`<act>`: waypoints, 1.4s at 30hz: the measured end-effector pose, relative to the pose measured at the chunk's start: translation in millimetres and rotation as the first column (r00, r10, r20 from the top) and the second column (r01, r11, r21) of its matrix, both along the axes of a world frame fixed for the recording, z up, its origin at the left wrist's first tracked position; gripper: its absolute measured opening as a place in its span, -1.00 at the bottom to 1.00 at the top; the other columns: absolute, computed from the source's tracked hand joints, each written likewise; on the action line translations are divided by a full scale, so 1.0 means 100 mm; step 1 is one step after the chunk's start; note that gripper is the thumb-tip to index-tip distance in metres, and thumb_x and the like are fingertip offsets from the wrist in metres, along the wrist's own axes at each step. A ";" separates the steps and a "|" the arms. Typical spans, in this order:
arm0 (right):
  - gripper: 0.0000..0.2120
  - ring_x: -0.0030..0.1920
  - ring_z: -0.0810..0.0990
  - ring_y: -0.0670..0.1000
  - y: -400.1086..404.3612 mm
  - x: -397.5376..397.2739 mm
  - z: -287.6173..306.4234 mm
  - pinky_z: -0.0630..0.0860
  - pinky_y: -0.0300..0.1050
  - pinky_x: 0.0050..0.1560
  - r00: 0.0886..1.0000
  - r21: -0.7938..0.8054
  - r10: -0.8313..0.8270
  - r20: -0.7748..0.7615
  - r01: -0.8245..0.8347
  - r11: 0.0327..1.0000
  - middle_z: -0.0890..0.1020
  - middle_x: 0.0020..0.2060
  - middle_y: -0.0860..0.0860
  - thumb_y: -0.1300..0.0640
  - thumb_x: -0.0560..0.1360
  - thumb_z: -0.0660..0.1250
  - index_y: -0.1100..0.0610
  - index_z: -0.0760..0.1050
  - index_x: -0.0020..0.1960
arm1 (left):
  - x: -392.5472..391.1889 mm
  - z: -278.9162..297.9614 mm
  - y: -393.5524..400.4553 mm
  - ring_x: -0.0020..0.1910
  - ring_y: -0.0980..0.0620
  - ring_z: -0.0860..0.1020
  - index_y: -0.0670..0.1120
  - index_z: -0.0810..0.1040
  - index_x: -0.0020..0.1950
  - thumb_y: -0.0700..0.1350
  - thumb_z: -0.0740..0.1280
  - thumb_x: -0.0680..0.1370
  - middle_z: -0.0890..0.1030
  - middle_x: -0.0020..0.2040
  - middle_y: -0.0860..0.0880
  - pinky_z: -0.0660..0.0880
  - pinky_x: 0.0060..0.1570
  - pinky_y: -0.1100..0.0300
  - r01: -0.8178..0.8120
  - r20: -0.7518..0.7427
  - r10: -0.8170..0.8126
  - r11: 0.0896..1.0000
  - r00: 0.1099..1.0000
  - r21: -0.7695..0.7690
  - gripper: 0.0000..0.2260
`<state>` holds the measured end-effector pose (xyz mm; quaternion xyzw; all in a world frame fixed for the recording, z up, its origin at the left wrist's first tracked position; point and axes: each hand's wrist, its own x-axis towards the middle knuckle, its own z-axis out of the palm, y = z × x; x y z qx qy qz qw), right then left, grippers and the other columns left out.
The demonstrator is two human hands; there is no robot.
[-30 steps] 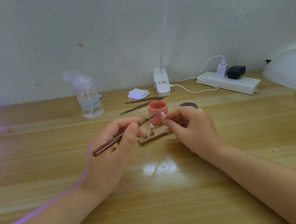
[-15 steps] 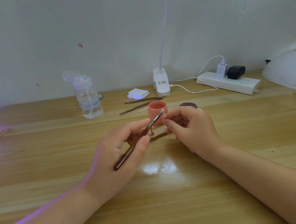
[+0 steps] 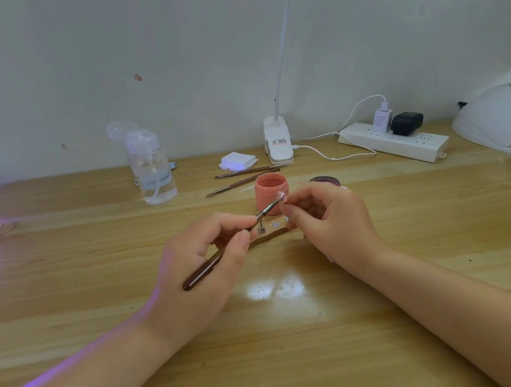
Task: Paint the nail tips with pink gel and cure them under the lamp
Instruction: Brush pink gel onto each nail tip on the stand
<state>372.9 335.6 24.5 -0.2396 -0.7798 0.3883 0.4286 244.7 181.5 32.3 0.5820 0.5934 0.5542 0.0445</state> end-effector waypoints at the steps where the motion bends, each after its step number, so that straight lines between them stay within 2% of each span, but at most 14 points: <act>1: -0.98 -0.22 0.66 0.01 0.00 0.00 0.00 0.59 0.07 -0.11 1.000 0.001 -0.004 -0.004 0.004 1.000 0.69 -0.27 0.00 0.19 0.48 0.43 0.11 0.64 -0.10 | -0.01 0.00 0.00 -0.10 0.12 0.62 0.05 0.61 0.01 -0.09 0.30 0.53 0.68 -0.09 0.11 0.45 -0.08 0.42 0.002 0.005 -0.002 1.000 1.000 -0.007 -0.87; 7: -0.97 -0.22 0.66 0.01 -0.01 0.00 0.01 0.59 0.09 -0.11 1.000 0.004 -0.005 0.000 0.005 1.000 0.69 -0.26 -0.01 0.20 0.48 0.43 0.14 0.64 -0.09 | 0.00 0.01 -0.02 -0.08 0.15 0.62 0.12 0.58 0.01 0.03 0.25 0.51 0.68 -0.09 0.09 0.47 -0.07 0.41 0.008 0.067 -0.009 1.000 0.998 0.022 -0.84; 10: -0.97 -0.21 0.66 0.02 -0.01 0.00 0.00 0.59 0.09 -0.12 1.000 0.013 -0.003 0.003 0.003 1.000 0.70 -0.24 -0.05 0.21 0.48 0.43 0.13 0.64 -0.09 | 0.00 0.00 0.00 -0.07 0.15 0.62 0.13 0.60 0.03 -0.06 0.31 0.53 0.69 -0.08 0.13 0.46 -0.07 0.43 -0.009 0.036 0.009 1.000 0.999 -0.008 -0.87; 13: -0.94 -0.24 0.66 -0.01 -0.02 0.00 0.00 0.59 0.07 -0.15 1.000 0.023 -0.009 -0.005 0.009 1.000 0.69 -0.29 -0.06 0.15 0.49 0.42 0.14 0.64 -0.09 | -0.03 0.00 -0.01 -0.12 0.11 0.62 0.08 0.61 -0.02 -0.13 0.29 0.52 0.69 -0.12 0.07 0.47 -0.09 0.41 -0.035 0.019 0.035 0.999 0.999 -0.003 -0.84; 17: -0.94 -0.21 0.66 0.01 0.00 0.00 0.00 0.58 0.08 -0.10 1.000 0.033 -0.013 0.012 0.013 0.999 0.68 -0.25 0.00 0.18 0.49 0.43 0.16 0.64 -0.07 | -0.01 0.02 -0.01 -0.12 0.13 0.61 0.10 0.61 0.02 -0.02 0.28 0.52 0.69 -0.10 0.11 0.46 -0.09 0.43 -0.025 0.025 0.024 0.999 0.999 0.034 -0.85; 19: -0.95 -0.21 0.66 -0.02 0.00 0.00 0.00 0.59 0.06 -0.10 1.000 0.043 -0.011 0.020 0.010 0.999 0.69 -0.24 -0.01 0.22 0.49 0.42 0.18 0.63 -0.06 | -0.01 0.01 0.00 -0.12 0.11 0.60 0.11 0.61 0.02 -0.06 0.31 0.53 0.69 -0.10 0.13 0.45 -0.08 0.42 -0.041 0.011 0.041 0.999 0.999 0.009 -0.87; 22: -0.95 -0.24 0.66 -0.03 0.00 0.00 0.00 0.59 0.04 -0.13 1.000 0.059 -0.020 0.011 0.019 0.998 0.67 -0.28 -0.07 0.20 0.50 0.42 0.18 0.62 -0.08 | -0.03 0.00 0.00 -0.18 0.15 0.57 0.10 0.60 -0.06 -0.07 0.28 0.52 0.67 -0.17 0.18 0.42 -0.13 0.44 -0.077 -0.029 0.077 0.997 0.997 -0.010 -0.88; 24: -0.94 -0.24 0.65 -0.01 0.00 -0.01 0.00 0.58 0.06 -0.14 0.999 0.062 -0.031 0.012 0.030 0.998 0.67 -0.29 -0.03 0.17 0.50 0.42 0.17 0.62 -0.09 | -0.03 0.01 -0.01 -0.22 0.18 0.56 0.07 0.58 -0.09 -0.01 0.23 0.50 0.66 -0.19 0.17 0.40 -0.19 0.48 -0.081 -0.025 0.082 0.996 0.996 0.026 -0.86; 29: -0.94 -0.24 0.64 0.03 0.01 -0.01 -0.01 0.57 0.06 -0.13 0.999 0.060 -0.039 0.010 0.038 0.997 0.66 -0.31 0.02 0.17 0.50 0.42 0.16 0.63 -0.10 | 0.01 0.01 0.01 -0.25 0.22 0.57 0.07 0.58 0.03 0.01 0.28 0.57 0.67 -0.18 0.13 0.44 -0.23 0.44 -0.061 0.074 0.056 0.996 0.996 0.069 -0.89; 33: -0.94 -0.24 0.64 0.02 0.01 -0.01 -0.01 0.57 0.04 -0.12 0.999 0.065 -0.043 0.015 0.042 0.997 0.66 -0.31 0.01 0.17 0.49 0.43 0.17 0.63 -0.09 | 0.01 -0.01 0.00 -0.22 0.24 0.58 0.08 0.59 0.09 0.08 0.31 0.51 0.70 -0.10 0.12 0.46 -0.18 0.44 -0.008 0.127 0.002 0.999 0.992 0.049 -0.80; 36: -0.94 -0.24 0.64 0.00 0.02 -0.01 -0.02 0.57 0.02 -0.12 0.999 0.069 -0.047 0.014 0.046 0.997 0.66 -0.31 0.00 0.17 0.49 0.43 0.17 0.63 -0.09 | 0.01 -0.01 0.01 -0.17 0.15 0.60 0.14 0.60 0.06 -0.06 0.34 0.52 0.68 -0.10 0.07 0.48 -0.16 0.38 -0.023 0.067 0.020 0.999 0.998 0.047 -0.85; 38: -0.94 -0.24 0.64 -0.02 0.02 -0.01 -0.02 0.57 0.00 -0.12 0.999 0.068 -0.051 0.018 0.049 0.996 0.66 -0.31 0.00 0.17 0.49 0.43 0.16 0.63 -0.09 | -0.01 0.00 0.02 -0.21 0.12 0.56 0.10 0.60 0.00 -0.11 0.34 0.52 0.63 -0.15 0.08 0.46 -0.19 0.36 -0.003 0.003 0.003 0.998 1.000 0.056 -0.87; 40: -0.95 -0.23 0.64 -0.03 0.02 -0.01 -0.02 0.58 -0.01 -0.12 0.999 0.060 -0.049 0.022 0.048 0.997 0.67 -0.30 0.00 0.17 0.49 0.43 0.15 0.63 -0.08 | -0.02 0.00 0.01 -0.27 0.13 0.51 0.04 0.58 -0.05 -0.08 0.29 0.50 0.56 -0.20 0.12 0.41 -0.24 0.34 0.059 -0.010 -0.058 0.997 0.998 0.059 -0.91; 42: -0.96 -0.23 0.65 -0.04 0.03 -0.01 -0.02 0.58 -0.01 -0.12 0.999 0.056 -0.046 0.021 0.045 0.997 0.67 -0.29 -0.01 0.18 0.49 0.43 0.14 0.63 -0.08 | -0.04 -0.01 0.01 -0.27 0.10 0.52 0.06 0.57 -0.07 -0.03 0.25 0.52 0.56 -0.23 0.14 0.44 -0.24 0.27 0.052 -0.028 -0.051 0.997 0.998 0.053 -0.90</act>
